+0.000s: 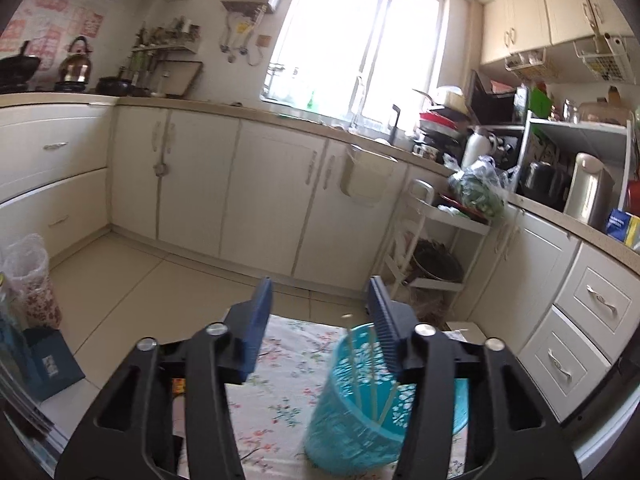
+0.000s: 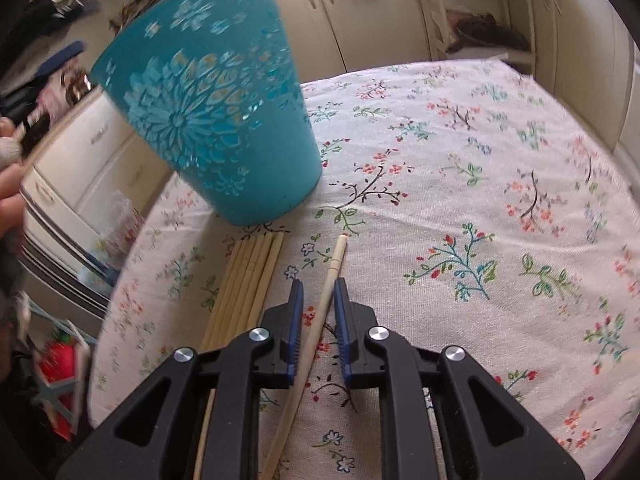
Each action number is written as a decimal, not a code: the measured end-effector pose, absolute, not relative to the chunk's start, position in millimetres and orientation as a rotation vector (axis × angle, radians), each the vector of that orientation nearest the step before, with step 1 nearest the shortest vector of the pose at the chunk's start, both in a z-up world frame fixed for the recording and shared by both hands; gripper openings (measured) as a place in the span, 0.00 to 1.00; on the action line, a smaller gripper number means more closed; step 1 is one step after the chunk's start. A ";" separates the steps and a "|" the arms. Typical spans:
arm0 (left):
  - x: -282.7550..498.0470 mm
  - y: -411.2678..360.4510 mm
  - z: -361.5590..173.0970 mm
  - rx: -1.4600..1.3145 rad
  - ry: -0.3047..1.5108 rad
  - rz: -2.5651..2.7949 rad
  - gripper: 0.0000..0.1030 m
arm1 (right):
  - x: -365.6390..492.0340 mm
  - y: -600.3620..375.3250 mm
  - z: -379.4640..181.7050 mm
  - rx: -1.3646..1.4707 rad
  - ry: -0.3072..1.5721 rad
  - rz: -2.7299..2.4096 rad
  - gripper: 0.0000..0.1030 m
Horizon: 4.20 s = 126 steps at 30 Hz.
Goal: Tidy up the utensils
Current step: 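Lift the stick with the right gripper and release it into the teal basket, then grasp another stick with the left gripper while the right gripper grasps another stick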
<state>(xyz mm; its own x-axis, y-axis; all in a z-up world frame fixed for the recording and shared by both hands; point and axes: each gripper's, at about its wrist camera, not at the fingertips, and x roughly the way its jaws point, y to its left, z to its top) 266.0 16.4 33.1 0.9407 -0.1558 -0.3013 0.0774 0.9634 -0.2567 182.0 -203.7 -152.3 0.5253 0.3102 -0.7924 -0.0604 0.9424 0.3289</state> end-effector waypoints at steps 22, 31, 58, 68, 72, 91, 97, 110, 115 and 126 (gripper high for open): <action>251.6 65.7 -123.5 -0.369 0.725 -0.046 0.63 | 192.8 -281.0 0.3 0.713 0.572 0.394 0.06; 255.1 66.6 -125.6 -0.400 0.731 -0.065 0.63 | 279.0 -239.0 45.4 0.606 0.340 0.244 0.06; 258.6 69.6 -130.8 -0.439 0.741 -0.062 0.64 | 178.1 -221.2 -77.0 0.458 0.742 0.197 0.16; 259.2 69.0 -132.1 -0.443 0.749 -0.056 0.66 | 190.6 -180.2 -154.6 0.342 0.994 0.236 0.13; 259.1 69.1 -132.4 -0.440 0.750 -0.060 0.66 | 194.9 -174.1 -152.4 0.295 0.994 0.234 0.13; 239.4 -39.2 -128.5 -0.087 0.925 -0.294 0.66 | 172.3 -223.2 -157.7 0.421 1.046 0.251 0.06; 237.1 -54.6 -137.0 0.017 0.954 -0.253 0.66 | 172.5 -225.9 -158.1 0.451 1.054 0.260 0.06; 239.7 -60.1 -135.7 0.062 0.961 -0.227 0.63 | 170.8 -229.8 -157.8 0.473 1.063 0.266 0.06; 241.5 -58.5 -136.9 0.079 0.960 -0.225 0.60 | 171.8 -230.0 -158.2 0.470 1.060 0.265 0.07; 246.8 -73.9 -137.0 0.140 0.943 -0.254 0.25 | 177.1 -223.6 -158.8 0.441 1.046 0.255 0.07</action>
